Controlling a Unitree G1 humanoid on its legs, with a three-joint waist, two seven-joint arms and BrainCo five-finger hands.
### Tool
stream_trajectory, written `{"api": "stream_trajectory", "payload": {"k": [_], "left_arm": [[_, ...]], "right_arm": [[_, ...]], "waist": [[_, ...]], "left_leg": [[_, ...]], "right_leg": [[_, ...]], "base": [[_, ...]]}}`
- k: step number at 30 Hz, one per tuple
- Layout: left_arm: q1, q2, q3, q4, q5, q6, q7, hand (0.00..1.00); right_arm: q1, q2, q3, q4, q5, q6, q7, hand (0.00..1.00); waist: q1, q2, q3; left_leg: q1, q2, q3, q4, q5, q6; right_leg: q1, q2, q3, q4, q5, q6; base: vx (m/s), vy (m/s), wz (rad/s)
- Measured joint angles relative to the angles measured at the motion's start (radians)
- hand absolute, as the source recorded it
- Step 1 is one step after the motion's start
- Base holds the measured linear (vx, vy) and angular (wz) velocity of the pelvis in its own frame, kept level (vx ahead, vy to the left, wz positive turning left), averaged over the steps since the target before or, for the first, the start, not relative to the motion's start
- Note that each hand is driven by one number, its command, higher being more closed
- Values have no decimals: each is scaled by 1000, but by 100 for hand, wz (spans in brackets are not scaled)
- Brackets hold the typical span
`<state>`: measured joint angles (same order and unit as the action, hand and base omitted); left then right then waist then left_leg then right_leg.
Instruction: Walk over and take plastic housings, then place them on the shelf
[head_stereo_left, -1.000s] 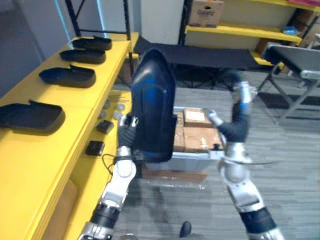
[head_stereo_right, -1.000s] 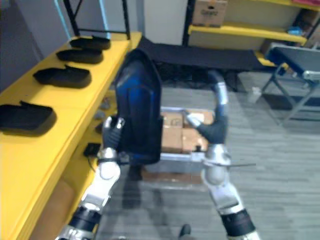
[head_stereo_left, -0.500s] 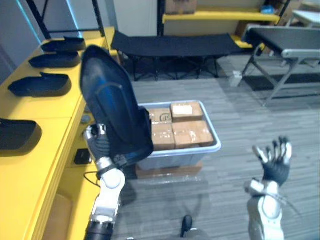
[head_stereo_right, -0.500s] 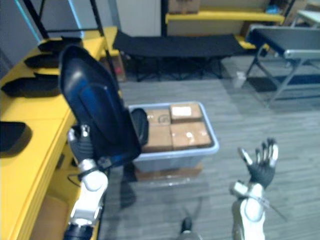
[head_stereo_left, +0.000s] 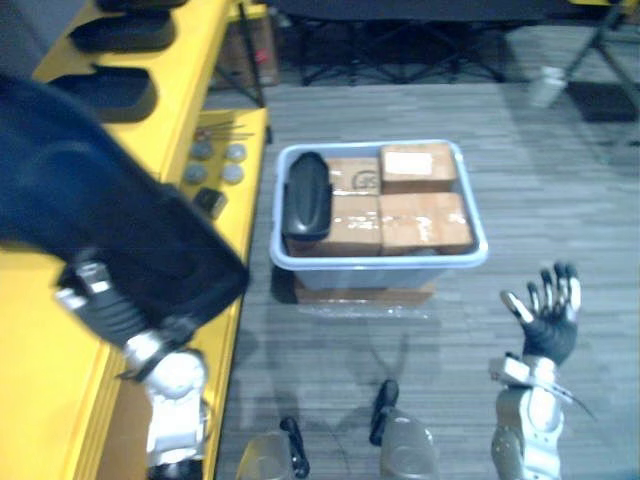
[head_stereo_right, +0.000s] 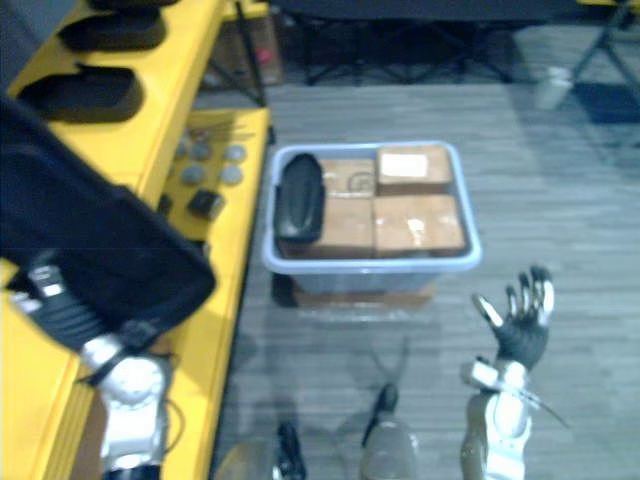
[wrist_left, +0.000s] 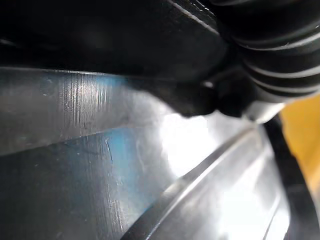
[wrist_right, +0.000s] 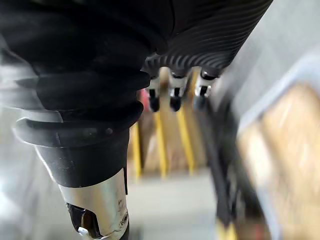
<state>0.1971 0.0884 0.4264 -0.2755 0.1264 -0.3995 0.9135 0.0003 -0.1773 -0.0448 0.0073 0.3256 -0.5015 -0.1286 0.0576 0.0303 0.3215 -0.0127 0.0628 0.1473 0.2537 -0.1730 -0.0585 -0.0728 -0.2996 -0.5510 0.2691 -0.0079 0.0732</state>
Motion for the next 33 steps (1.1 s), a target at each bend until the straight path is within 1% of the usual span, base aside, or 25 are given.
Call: {"api": "stream_trajectory", "payload": {"k": [1,2,3,4,5,7,8,10,11,13,15,16,18,20,22,23,24,25,26,27,29,30,31,32,33], "left_arm": [[44,-10,38,-23,-2,-7,-14,100],[84,-31,68,-44,-17,-23,-47,100],[104,-44,80,-51,-40,-40,-73,100],[139,-72,103,-67,-78,-58,-122,100],[158,-86,114,-71,-89,-60,-143,100],[228,-143,155,-71,-130,-61,-204,100],[239,-152,162,-71,-130,-63,-210,100],[288,-198,189,-66,-138,-88,-237,100],[302,-210,191,-66,-162,-98,-248,100],[315,-224,193,-59,-199,-116,-268,100],[312,-224,194,-56,-204,-125,-282,100],[305,-223,194,-53,-207,-126,-304,100],[290,-217,192,-51,-224,-126,-341,100],[281,-212,192,-51,-289,-134,-375,100],[272,-212,189,-51,-337,-144,-395,100],[271,-212,184,-52,-344,-151,-406,100],[263,-207,160,-57,-347,-167,-420,100],[235,-192,117,-68,-348,-168,-443,100],[210,-180,91,-73,-348,-168,-460,100],[159,-151,43,-84,-346,-168,-489,100],[88,-96,-9,-97,-345,-168,-513,100],[34,-79,-31,-102,-341,-168,-525,100],[8,-74,-40,-110,-339,-168,-525,100],[-11,-74,-43,-120,-334,-168,-526,100],[-23,-74,-49,-120,-322,-168,-526,100]], "right_arm": [[-50,-4,41,7,-24,12,-1,0],[-97,-6,71,17,-36,33,-2,0],[-121,-9,81,28,-49,44,-3,0],[-170,-10,100,70,-68,60,-4,0],[-192,-9,112,90,-75,74,-6,0],[-255,4,179,151,-121,125,-26,0],[-263,8,190,160,-128,132,-26,0],[-267,33,234,170,-145,169,-23,0],[-267,39,235,170,-146,180,-20,0],[-256,36,231,172,-147,203,1,0],[-229,33,222,172,-145,203,23,0],[-200,28,209,170,-146,203,26,0],[-137,22,183,162,-147,204,24,0],[-90,12,168,157,-158,205,25,0],[-68,1,162,157,-184,205,27,0],[-60,0,162,157,-184,205,30,0],[-41,0,161,154,-189,202,37,0],[-12,-4,153,149,-201,197,40,0],[-2,-6,145,149,-203,194,39,0],[0,-9,134,154,-206,193,38,0],[-20,-13,126,158,-232,158,35,0],[-54,-20,106,161,-250,134,33,0],[-92,-31,93,162,-265,120,31,0],[-135,-48,86,161,-271,107,30,0],[-163,-67,79,161,-276,103,31,0]], "waist": [[32,3,-2],[64,8,-10],[81,9,-11],[118,15,-15],[136,17,-18],[190,24,-27],[196,24,-27],[230,13,-40],[235,9,-46],[235,-6,-74],[228,-21,-95],[215,-32,-102],[199,-44,-109],[200,-49,-118],[195,-48,-118],[193,-48,-119],[176,-49,-120],[144,-55,-127],[135,-58,-128],[124,-62,-124],[115,-79,-111],[115,-73,-78],[116,-62,-46],[114,-46,-17],[109,-28,1]], "left_leg": [[14,-7,-45,-13,5,-1],[15,-15,-88,-21,8,-1],[15,-20,-106,-23,10,0],[17,-30,-140,-32,14,2],[18,-34,-152,-39,20,3],[22,-46,-202,-54,29,4],[23,-46,-207,-54,29,4],[28,-47,-219,-61,29,4],[30,-47,-219,-63,29,4],[30,-47,-217,-64,29,4],[31,-43,-213,-59,28,4],[30,-43,-201,-44,28,5],[26,-44,-187,-36,28,6],[22,-43,-191,-45,26,8],[9,-47,-194,-56,25,12],[9,-50,-198,-56,24,15],[4,-64,-226,-55,26,25],[-23,-83,-275,-53,39,32],[-33,-88,-285,-53,52,27],[-60,-96,-304,-49,70,22],[-105,-115,-300,-30,97,16],[-128,-121,-294,-8,99,12],[-137,-117,-276,3,102,8],[-146,-110,-259,3,110,0],[-155,-98,-251,2,117,-4]], "right_leg": [[37,-9,-40,7,-20,11],[64,-23,-84,12,-34,21],[77,-31,-105,13,-41,26],[102,-39,-140,10,-48,34],[113,-42,-157,6,-50,35],[159,-41,-212,-25,-46,46],[166,-39,-218,-31,-45,48],[187,-29,-236,-60,-39,57],[192,-27,-239,-66,-37,58],[202,-16,-240,-95,-26,66],[236,4,-261,-134,-6,69],[267,13,-290,-160,3,72],[313,22,-337,-182,5,75],[322,29,-358,-187,4,74],[311,28,-361,-160,-12,59],[308,20,-354,-140,-24,57],[296,-2,-293,-81,-57,29],[269,-20,-198,-18,-83,-12],[252,-31,-154,19,-91,-14],[207,-49,-87,88,-109,-11],[160,-81,-53,138,-157,9],[147,-88,-47,138,-180,42],[138,-89,-42,134,-193,62],[120,-87,-32,129,-204,80],[99,-81,-19,138,-203,83]], "base": [[102,-74,126],[80,-41,107],[50,-21,101],[27,4,73],[37,0,86],[58,1,67],[48,6,38],[61,3,19],[76,-1,8],[65,-16,0],[66,-52,15],[16,-55,37],[-16,-66,65],[-32,-33,44],[-35,-4,21],[-19,45,40],[-14,98,94],[-15,142,117],[-33,119,122],[-37,67,81],[-23,-15,48],[-102,-32,-5],[-146,-21,-38],[-208,-37,-51],[-158,-37,-38]]}}
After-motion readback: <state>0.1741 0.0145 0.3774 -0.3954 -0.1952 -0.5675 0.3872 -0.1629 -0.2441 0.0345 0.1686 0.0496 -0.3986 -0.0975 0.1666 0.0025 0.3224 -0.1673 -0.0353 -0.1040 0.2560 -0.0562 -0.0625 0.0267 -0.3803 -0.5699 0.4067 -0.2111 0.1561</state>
